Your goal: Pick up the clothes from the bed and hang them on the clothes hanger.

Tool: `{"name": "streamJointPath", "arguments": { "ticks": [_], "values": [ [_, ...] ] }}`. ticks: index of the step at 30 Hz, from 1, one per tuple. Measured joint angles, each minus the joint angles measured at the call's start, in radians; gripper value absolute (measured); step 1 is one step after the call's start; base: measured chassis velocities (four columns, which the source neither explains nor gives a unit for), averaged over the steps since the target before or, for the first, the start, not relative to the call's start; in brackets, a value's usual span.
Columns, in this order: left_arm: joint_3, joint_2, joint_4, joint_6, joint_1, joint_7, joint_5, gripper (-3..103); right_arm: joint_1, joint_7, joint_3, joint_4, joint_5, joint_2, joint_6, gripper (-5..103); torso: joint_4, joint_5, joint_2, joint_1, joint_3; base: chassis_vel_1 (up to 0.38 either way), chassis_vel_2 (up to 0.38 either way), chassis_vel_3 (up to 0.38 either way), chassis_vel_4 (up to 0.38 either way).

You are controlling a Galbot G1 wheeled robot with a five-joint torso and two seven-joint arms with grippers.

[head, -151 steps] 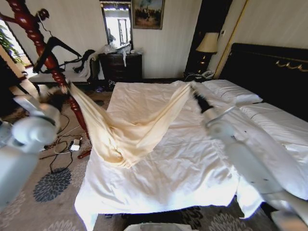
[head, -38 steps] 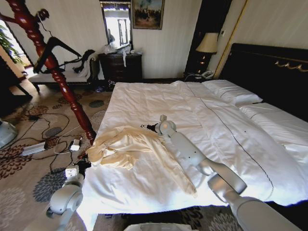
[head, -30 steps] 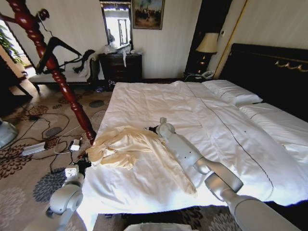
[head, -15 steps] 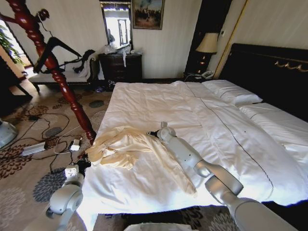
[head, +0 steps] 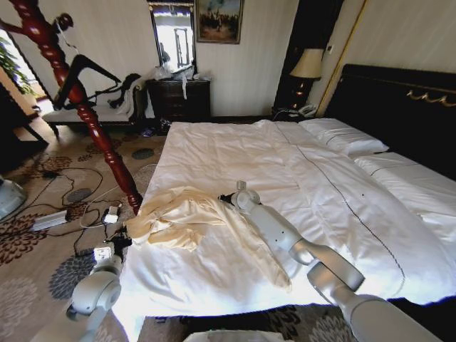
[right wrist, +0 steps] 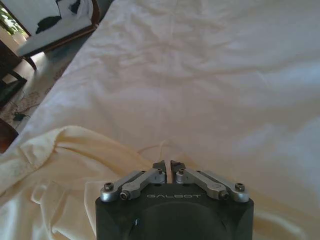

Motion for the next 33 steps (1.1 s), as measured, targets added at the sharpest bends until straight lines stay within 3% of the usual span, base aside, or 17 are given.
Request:
{"name": "streamJointPath", "arguments": {
  "ticks": [7, 15, 18, 20, 24, 26, 33],
  "values": [
    [0.006, 0.001, 0.007, 0.002, -0.011, -0.002, -0.003, 0, -0.011, 0.004, 0.016, 0.043, 0.028, -0.033, -0.005, 0, 0.0001, 0.0000, 0.000, 0.000, 0.000, 0.000, 0.000, 0.000, 0.000],
    [0.013, -0.002, 0.015, 0.005, -0.015, -0.002, -0.003, 0, -0.026, 0.068, 0.034, 0.075, 0.040, -0.047, -0.100, -3, 0.0003, 0.0000, 0.000, 0.000, 0.000, 0.000, 0.000, 0.000, 0.000],
    [0.016, -0.005, 0.017, 0.006, -0.015, -0.002, -0.001, 0, -0.027, 0.116, 0.053, 0.115, 0.094, -0.071, -0.206, 7, 0.0002, 0.0001, 0.000, 0.000, 0.000, 0.000, 0.000, 0.000, 0.000],
    [0.017, -0.007, 0.017, 0.006, -0.016, -0.002, -0.001, 0, -0.028, 0.128, 0.059, 0.130, 0.116, -0.083, -0.224, 12, 0.0002, 0.0000, 0.000, 0.000, 0.000, 0.000, 0.000, 0.000, 0.000],
    [0.022, -0.013, 0.022, 0.007, -0.018, -0.003, 0.003, 0, -0.036, 0.146, 0.071, 0.144, 0.137, -0.106, -0.232, 33, 0.0001, 0.0001, 0.000, 0.000, 0.000, 0.000, 0.000, 0.000, 0.000],
    [0.024, -0.014, 0.022, 0.007, -0.019, -0.003, 0.003, 0, -0.040, 0.150, 0.074, 0.144, 0.143, -0.109, -0.232, 33, 0.0002, 0.0000, 0.000, 0.000, 0.000, 0.000, 0.000, 0.000, 0.000],
    [0.025, -0.016, 0.022, 0.011, -0.018, -0.006, 0.004, 0, -0.068, 0.184, 0.086, 0.167, 0.195, -0.135, -0.238, 66, 0.0001, 0.0001, 0.000, 0.000, 0.000, 0.000, 0.000, 0.000, 0.000]
  ]
}}
